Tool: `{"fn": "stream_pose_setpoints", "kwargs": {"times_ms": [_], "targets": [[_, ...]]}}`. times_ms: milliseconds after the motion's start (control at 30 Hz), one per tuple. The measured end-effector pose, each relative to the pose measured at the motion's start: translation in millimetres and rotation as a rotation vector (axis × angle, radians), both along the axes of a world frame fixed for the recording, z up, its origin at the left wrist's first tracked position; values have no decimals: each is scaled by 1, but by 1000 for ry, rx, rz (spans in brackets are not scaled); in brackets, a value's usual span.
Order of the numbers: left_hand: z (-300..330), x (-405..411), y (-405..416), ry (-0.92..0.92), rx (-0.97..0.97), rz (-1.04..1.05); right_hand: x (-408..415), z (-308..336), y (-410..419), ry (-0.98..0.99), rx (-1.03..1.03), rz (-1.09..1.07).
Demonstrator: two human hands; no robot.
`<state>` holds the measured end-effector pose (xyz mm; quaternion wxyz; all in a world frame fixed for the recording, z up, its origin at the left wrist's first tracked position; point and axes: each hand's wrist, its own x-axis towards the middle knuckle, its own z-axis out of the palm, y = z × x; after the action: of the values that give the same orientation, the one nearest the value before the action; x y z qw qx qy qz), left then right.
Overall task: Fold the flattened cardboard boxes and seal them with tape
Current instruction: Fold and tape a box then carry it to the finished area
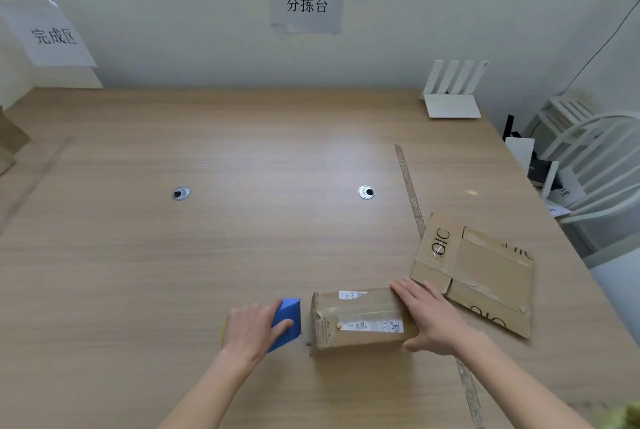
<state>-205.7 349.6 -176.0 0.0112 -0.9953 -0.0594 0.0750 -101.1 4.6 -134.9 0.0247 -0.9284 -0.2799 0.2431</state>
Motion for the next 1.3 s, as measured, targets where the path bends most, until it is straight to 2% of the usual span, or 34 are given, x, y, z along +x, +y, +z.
{"fn": "stream_pose_setpoints", "kwargs": {"times_ms": [233,367,600,800,867,967,1067,1167,1233,1300], "targets": [[-37,-29,17,37,-190,131,-44,-9,108,-17,269,-226],[-45,-41,17,52,-228,124,-67,-30,153,-140,293,-413],[-56,-55,20,45,-227,82,-70,-45,181,-204,214,-650],[-56,-68,21,129,-216,99,-72,-57,169,-248,190,-510],[-47,-65,17,77,-228,77,-72,-56,158,-258,205,-357],[-14,-51,5,-57,-289,76,-67,-40,137,-120,263,-112],[3,-33,-13,-141,-471,6,-68,-23,111,-184,331,11],[12,-17,-40,-86,-684,-78,-77,-18,81,-263,399,-111],[17,-9,-59,-36,-773,-107,-86,-20,61,-337,407,-310],[16,-5,-72,-9,-794,-128,-98,-21,47,-325,378,-555]]}}
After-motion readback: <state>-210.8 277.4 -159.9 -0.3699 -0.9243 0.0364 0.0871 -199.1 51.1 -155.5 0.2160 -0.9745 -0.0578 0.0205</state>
